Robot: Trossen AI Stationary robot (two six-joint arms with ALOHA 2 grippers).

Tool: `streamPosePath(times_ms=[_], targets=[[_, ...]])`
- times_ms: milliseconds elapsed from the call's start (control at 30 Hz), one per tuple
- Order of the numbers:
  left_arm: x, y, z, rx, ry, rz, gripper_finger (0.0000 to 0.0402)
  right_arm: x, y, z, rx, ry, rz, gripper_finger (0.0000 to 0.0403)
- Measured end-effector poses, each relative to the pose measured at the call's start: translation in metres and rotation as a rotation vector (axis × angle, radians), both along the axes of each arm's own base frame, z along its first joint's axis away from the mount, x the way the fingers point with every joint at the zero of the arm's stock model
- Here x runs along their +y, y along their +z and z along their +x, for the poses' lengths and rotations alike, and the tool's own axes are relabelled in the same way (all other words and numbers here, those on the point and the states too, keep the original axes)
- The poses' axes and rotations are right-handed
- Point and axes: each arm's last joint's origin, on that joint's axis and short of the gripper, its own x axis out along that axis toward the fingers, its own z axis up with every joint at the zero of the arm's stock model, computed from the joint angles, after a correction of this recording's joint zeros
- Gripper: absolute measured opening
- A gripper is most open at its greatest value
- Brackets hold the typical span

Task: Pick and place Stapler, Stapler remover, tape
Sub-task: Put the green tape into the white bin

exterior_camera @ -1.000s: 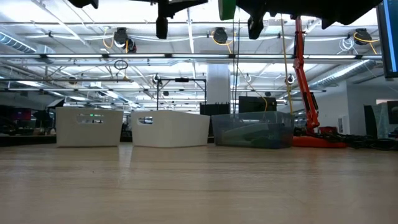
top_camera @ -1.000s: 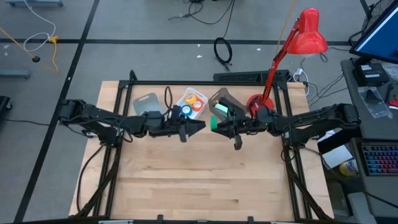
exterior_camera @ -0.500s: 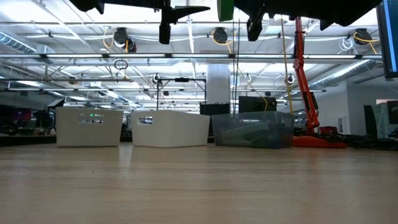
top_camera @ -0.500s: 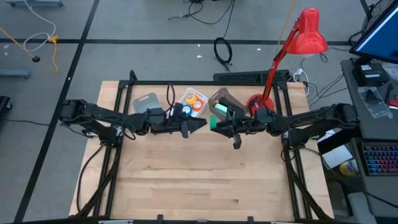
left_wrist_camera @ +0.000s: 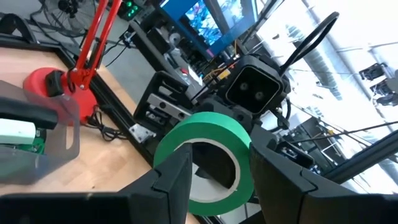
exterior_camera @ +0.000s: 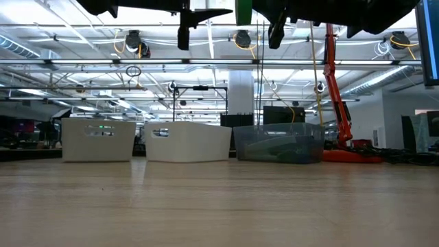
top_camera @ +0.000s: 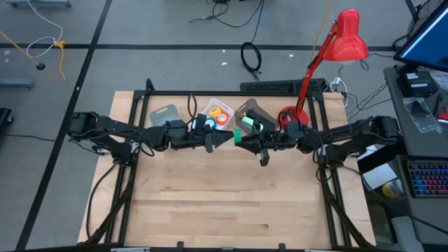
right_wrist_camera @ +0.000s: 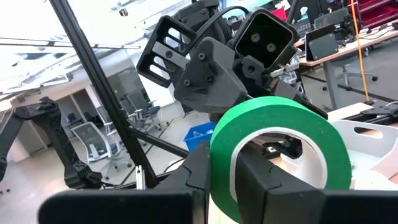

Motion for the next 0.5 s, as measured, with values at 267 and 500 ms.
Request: streamPosePath(times_ms=[267, 500], targets=[[0.002, -0.001, 0.000, 0.009, 0.009, -0.012, 0.0159, -0.005, 0.003, 0.000, -0.028, -0.021, 0.005, 0.0033], [0.003, 0.003, 0.001, 0.007, 0.007, -0.010, 0.0159, -0.012, 0.007, 0.008, -0.012, -0.042, 0.002, 0.0033]])
